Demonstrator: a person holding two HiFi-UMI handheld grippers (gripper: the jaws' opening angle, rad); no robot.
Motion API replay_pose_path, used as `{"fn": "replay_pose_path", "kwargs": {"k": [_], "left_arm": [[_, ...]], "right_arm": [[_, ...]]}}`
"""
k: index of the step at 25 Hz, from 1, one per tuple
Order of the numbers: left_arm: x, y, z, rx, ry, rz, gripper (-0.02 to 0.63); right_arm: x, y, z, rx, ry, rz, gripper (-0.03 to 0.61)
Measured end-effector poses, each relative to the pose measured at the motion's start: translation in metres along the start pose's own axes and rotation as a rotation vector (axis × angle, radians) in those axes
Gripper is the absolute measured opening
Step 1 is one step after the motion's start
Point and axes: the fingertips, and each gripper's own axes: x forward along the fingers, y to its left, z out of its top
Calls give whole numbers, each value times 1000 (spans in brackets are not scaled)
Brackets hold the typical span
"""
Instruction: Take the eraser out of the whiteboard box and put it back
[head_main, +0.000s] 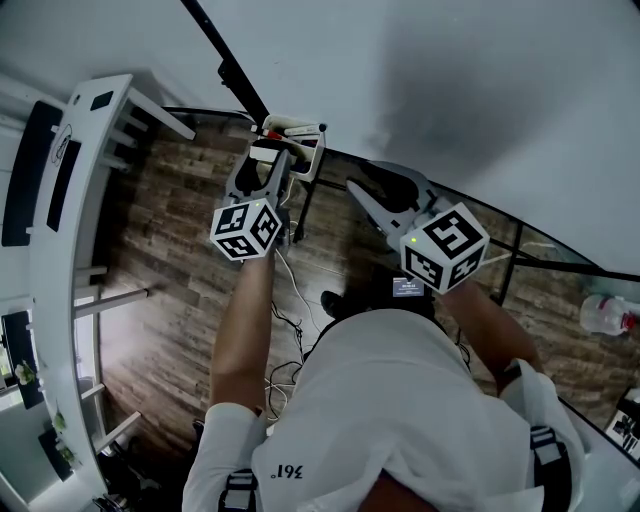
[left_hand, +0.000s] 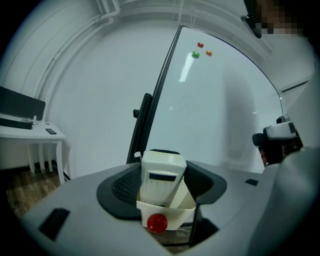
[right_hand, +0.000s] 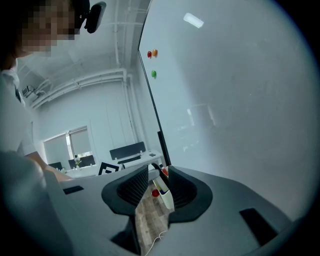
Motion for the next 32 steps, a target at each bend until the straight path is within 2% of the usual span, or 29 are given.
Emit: {"fn": "replay_pose_path", "kwargs": {"k": [10, 21, 32], "left_arm": [[9, 5, -28, 3, 72, 21, 273], [10, -3, -34, 57, 124, -8, 273], [4, -10, -27, 98, 117, -26, 275]], "right_arm": [[0, -1, -5, 5, 8, 1, 126], [-4, 3, -9, 10, 10, -1, 126], [-8, 7, -13, 8, 8, 7, 126]]}}
